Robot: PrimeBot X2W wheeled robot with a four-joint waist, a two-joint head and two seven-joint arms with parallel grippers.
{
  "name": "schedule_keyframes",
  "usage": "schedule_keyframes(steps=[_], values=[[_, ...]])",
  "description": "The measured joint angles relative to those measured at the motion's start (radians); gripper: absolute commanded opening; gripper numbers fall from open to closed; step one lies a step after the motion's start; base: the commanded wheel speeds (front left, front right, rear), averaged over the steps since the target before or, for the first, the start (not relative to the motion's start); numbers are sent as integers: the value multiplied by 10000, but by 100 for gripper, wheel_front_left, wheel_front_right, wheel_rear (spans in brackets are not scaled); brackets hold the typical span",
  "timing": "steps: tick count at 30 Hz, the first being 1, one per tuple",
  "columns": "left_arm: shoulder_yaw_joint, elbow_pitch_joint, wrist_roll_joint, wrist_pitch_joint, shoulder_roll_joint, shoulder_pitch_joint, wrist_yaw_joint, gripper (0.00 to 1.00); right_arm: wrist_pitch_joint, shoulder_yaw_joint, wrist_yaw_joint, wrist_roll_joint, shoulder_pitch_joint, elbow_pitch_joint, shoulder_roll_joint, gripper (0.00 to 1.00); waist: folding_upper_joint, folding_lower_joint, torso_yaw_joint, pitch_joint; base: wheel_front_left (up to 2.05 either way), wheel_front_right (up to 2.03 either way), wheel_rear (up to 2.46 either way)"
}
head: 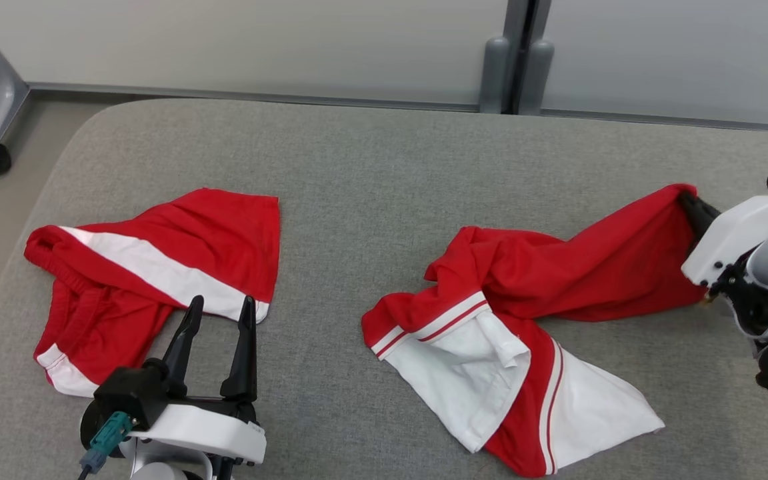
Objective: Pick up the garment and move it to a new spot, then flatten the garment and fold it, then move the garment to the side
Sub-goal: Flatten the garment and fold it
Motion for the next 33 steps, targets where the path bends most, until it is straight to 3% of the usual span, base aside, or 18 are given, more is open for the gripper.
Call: schedule_keyframes(steps=[6,7,8,9,17,25,33], values=[[-111,222,2,-2,-59,-386,-104,100,-616,238,2,307,-1116,1452,-295,0,0,0,370,519,0,0,0],[-115,245,2,-2,-69,-416,-132,100,-805,307,2,280,-1197,1682,-328,17,0,0,408,560,0,0,0],[-113,288,4,-2,-69,-427,-134,100,-1035,359,2,255,-1268,1912,-347,69,0,0,428,576,0,0,0],[-105,328,17,-2,-71,-429,-146,100,-1239,424,2,259,-1313,2090,-341,100,0,0,429,555,0,0,0],[42,441,138,-10,-111,-272,-176,100,-2648,1381,2,731,-853,2050,-48,100,0,0,-19,-107,0,0,0],[159,349,174,-12,-61,149,-165,100,-4036,2451,2,1118,196,842,180,100,0,0,-932,-953,0,0,0],[109,111,130,-12,-86,504,-111,100,-4638,2612,2,280,1684,-477,326,100,0,-1,-1967,-1477,0,0,0]])
